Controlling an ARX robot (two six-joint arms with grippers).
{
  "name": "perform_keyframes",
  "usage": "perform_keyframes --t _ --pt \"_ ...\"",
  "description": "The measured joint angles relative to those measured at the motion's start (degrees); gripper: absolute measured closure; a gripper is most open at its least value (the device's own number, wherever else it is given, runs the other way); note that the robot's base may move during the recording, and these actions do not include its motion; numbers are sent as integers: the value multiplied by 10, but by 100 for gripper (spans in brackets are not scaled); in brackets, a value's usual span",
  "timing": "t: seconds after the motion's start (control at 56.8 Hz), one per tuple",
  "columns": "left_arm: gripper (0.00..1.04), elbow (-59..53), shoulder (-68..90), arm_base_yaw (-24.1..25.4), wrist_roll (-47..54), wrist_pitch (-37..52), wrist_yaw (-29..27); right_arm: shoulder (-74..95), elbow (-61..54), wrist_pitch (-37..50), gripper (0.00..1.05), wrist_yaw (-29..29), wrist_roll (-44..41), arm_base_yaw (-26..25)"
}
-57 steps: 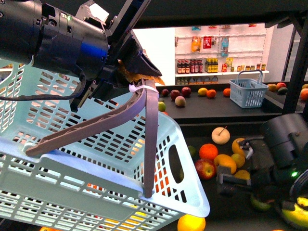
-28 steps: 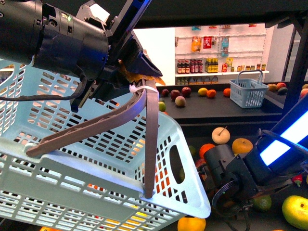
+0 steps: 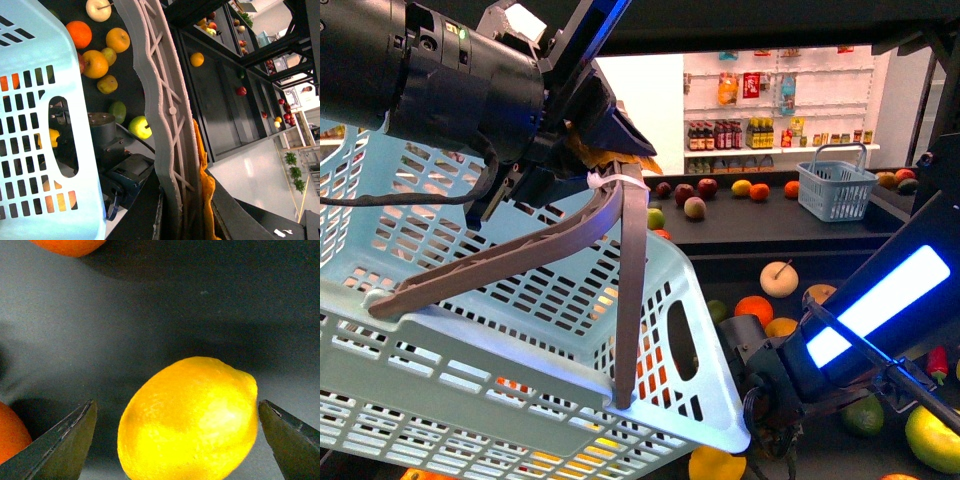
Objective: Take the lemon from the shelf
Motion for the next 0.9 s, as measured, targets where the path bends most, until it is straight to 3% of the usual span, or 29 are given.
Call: perform_keyframes --t 0.405,0.563,0.898 --pt "92 0 0 0 0 0 0 48 45 -22 7 10 0 0" --pt "92 0 0 0 0 0 0 49 51 -9 24 12 0 0" --pt "92 0 0 0 0 0 0 34 10 38 24 16 -17 -9"
